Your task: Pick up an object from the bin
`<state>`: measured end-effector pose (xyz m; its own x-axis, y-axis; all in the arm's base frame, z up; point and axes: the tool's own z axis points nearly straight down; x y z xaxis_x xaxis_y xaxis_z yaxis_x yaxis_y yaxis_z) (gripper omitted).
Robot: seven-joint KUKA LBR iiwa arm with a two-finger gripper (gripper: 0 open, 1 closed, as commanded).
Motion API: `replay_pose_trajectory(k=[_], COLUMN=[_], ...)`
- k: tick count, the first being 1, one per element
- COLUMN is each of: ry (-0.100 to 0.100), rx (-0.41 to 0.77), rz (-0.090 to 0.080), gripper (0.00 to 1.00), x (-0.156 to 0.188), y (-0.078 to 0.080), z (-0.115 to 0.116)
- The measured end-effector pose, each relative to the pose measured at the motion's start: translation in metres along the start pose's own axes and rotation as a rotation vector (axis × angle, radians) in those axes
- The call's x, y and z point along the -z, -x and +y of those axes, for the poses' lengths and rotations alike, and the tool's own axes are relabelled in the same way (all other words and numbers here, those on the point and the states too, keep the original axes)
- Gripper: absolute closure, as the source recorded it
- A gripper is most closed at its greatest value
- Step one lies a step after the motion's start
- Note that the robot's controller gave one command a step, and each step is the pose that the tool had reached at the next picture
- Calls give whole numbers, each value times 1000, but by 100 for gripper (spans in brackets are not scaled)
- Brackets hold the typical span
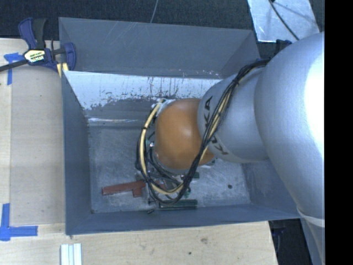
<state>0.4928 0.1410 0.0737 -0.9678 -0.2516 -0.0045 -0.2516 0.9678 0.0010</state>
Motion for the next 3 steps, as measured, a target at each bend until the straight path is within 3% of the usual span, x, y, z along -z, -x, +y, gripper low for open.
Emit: replay_pose_trajectory(k=[1, 2, 3], ry=[-1, -1, -2], rx=[-4, 70, -84], rz=[2, 4, 4], gripper=[100, 100, 100], x=[5, 43, 89], y=[-1, 37, 39], z=[2, 18, 17])
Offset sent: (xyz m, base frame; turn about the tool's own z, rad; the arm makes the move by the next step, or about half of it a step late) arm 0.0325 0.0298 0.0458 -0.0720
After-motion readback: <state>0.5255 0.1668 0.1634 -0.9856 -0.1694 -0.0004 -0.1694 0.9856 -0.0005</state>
